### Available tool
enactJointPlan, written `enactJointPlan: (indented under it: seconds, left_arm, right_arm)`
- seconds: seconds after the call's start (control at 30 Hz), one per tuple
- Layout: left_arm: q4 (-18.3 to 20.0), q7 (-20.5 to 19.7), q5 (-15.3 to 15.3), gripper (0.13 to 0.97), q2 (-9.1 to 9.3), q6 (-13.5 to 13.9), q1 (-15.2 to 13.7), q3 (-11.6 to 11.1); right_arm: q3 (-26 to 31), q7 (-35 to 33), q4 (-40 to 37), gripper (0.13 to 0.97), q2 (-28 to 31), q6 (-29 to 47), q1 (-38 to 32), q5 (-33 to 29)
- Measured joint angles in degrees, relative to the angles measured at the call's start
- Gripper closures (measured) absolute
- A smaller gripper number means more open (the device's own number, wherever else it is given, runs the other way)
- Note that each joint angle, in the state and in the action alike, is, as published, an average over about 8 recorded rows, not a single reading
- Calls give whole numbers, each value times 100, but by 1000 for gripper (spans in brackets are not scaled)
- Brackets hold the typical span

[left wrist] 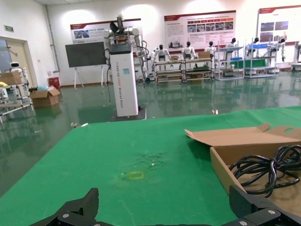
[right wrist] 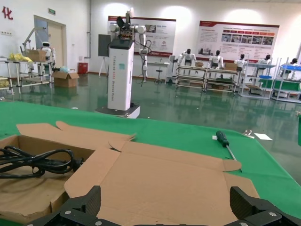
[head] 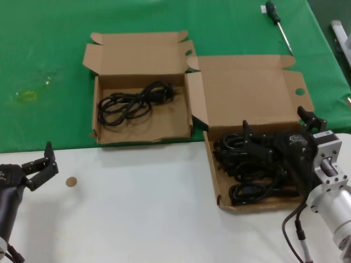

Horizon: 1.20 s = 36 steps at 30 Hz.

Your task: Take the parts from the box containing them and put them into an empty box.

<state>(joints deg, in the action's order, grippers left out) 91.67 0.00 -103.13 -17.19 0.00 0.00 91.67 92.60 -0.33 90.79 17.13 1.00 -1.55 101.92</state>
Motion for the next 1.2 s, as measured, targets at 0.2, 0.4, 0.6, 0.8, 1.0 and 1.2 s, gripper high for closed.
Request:
enactJointPlan:
  seconds: [0.2,0.4,0.6,0.8,1.0,1.2]
  left_arm:
    - [0,0,0,132,0,0,0,0]
    - [0,0,0,132,0,0,0,0]
    - [0,0,0,132,0,0,0,0]
    - [0,0,0,132,0,0,0,0]
    - [0,0,0,132,0,0,0,0]
    - [0,0,0,132,0,0,0,0]
  right_arm:
    - [0,0,0,129,0,0,0,0]
    - [0,0,0,129,0,0,0,0]
    - [0,0,0,129,0,0,0,0]
    - [0,0,0,129,0,0,0,0]
    - [0,0,0,129,0,0,0,0]
    - [0,0,0,129,0,0,0,0]
